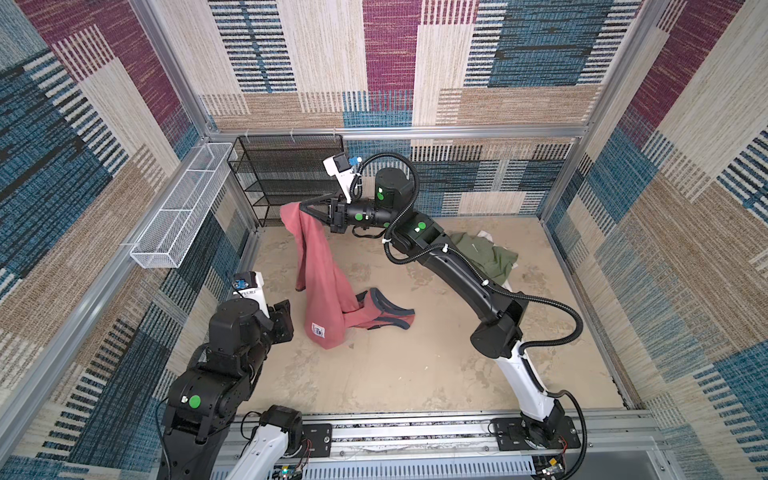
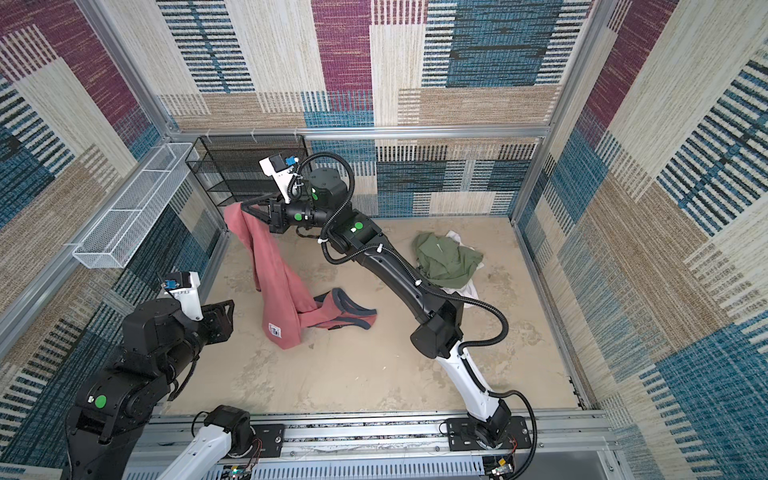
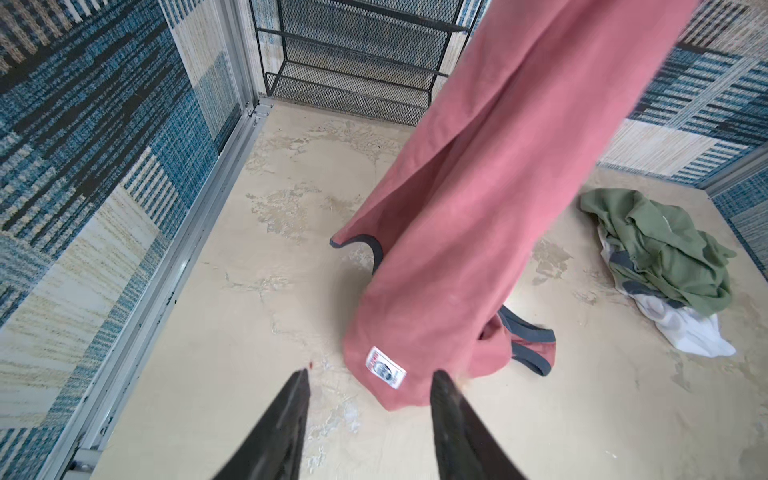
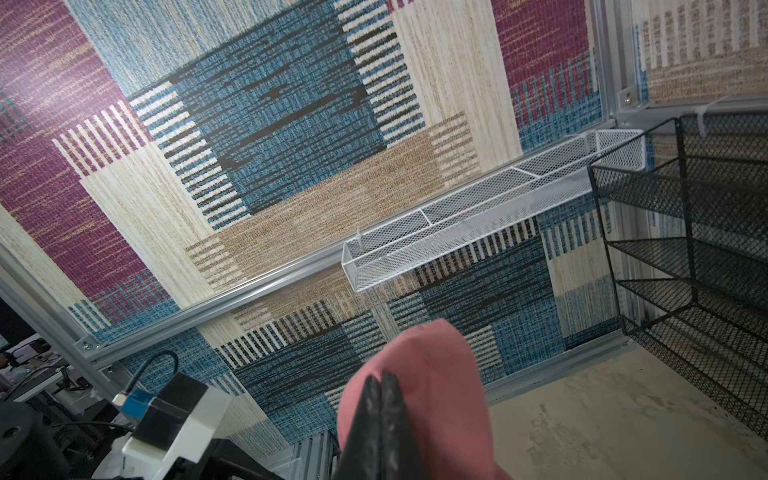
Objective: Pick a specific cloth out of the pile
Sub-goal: 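Carry the pink tank top toward the left gripper and lower it, then release the tank top with the right gripper while the left gripper reaches it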
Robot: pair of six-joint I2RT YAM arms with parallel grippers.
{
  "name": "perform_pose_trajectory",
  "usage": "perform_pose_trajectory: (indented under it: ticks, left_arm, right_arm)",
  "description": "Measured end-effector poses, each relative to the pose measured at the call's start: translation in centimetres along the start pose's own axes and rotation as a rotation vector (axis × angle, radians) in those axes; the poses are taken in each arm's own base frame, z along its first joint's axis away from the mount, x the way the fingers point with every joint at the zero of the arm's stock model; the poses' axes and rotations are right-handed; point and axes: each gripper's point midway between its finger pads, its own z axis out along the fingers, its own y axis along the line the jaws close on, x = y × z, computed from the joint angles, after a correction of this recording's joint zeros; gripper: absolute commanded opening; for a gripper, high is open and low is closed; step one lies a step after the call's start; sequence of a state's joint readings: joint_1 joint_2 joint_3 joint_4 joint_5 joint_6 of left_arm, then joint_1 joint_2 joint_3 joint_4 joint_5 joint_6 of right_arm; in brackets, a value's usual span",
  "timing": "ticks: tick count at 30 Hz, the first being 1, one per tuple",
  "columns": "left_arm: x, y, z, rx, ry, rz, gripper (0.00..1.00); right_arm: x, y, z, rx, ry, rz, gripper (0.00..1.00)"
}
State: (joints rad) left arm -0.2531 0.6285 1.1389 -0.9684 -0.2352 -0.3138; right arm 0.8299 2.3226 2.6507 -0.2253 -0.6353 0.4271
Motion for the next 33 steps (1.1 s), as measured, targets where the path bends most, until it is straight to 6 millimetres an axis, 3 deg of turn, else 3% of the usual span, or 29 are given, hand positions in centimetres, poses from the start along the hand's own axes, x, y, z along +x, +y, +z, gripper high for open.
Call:
perform_pose_trajectory:
  ticks: [10,20,26,30,33]
  left_arm:
    - [1.6,0.4,-0.2,-0.003,0.038,0.008,0.5]
    - [2.7,0.4,-0.2,0.014,0.06,0.011,0.5]
    - [2.8,0.4,-0.1,0.012,0.064,0.012,0.49]
    - [3.1,0.4,0.1,0.009,0.075,0.014,0.49]
    - [3.3,0.4,0.3,0.008,0.081,0.016,0.49]
  right_arm:
    - [4.4,-4.6,2.4,0.033,0.021,0.053,0.0]
    - [11.6,-10.3,4.8,0.068,0.074,0.157,0.0]
    - [15.0,-11.9,5.9,0.057,0.095,0.212,0.0]
    - [18.0,-11.8,7.1,0.045,0.127,0.241,0.0]
    - [20.2,-11.5,7.8,0.039,0.157,0.257,0.09]
